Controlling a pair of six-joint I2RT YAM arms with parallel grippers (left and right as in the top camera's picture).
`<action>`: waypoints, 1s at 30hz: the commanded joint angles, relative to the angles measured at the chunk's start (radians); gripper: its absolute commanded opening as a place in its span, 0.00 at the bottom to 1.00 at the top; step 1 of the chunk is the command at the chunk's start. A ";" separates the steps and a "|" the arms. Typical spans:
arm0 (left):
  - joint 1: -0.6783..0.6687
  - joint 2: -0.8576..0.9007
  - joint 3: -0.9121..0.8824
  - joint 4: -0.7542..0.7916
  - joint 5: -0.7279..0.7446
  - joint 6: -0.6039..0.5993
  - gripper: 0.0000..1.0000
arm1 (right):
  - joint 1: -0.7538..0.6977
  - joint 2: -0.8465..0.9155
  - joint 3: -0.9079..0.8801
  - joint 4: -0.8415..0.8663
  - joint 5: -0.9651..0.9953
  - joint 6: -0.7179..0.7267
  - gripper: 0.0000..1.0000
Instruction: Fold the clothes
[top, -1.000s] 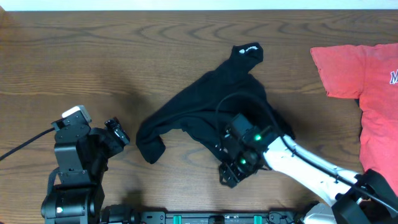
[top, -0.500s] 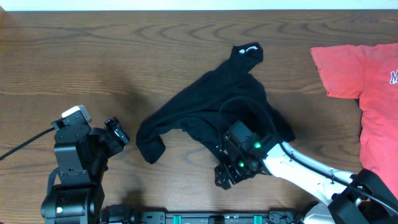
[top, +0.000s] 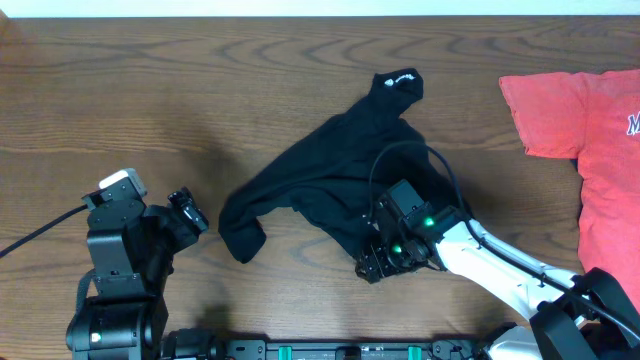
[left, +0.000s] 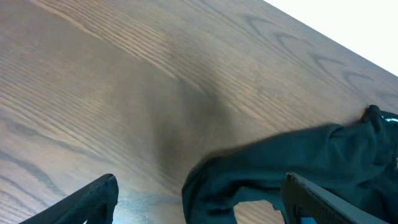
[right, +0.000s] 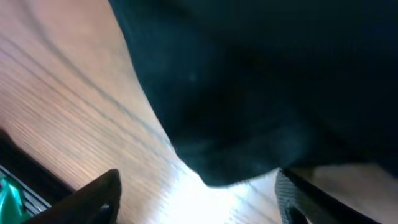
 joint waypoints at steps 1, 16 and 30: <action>0.003 0.000 0.005 0.005 0.000 -0.009 0.85 | 0.018 0.002 -0.005 0.045 -0.004 0.045 0.73; 0.003 0.000 0.005 0.005 0.000 -0.009 0.86 | 0.020 0.002 -0.005 0.070 -0.003 0.060 0.47; 0.003 0.000 0.005 0.005 -0.001 -0.009 0.86 | 0.020 0.002 -0.005 0.068 0.016 0.068 0.01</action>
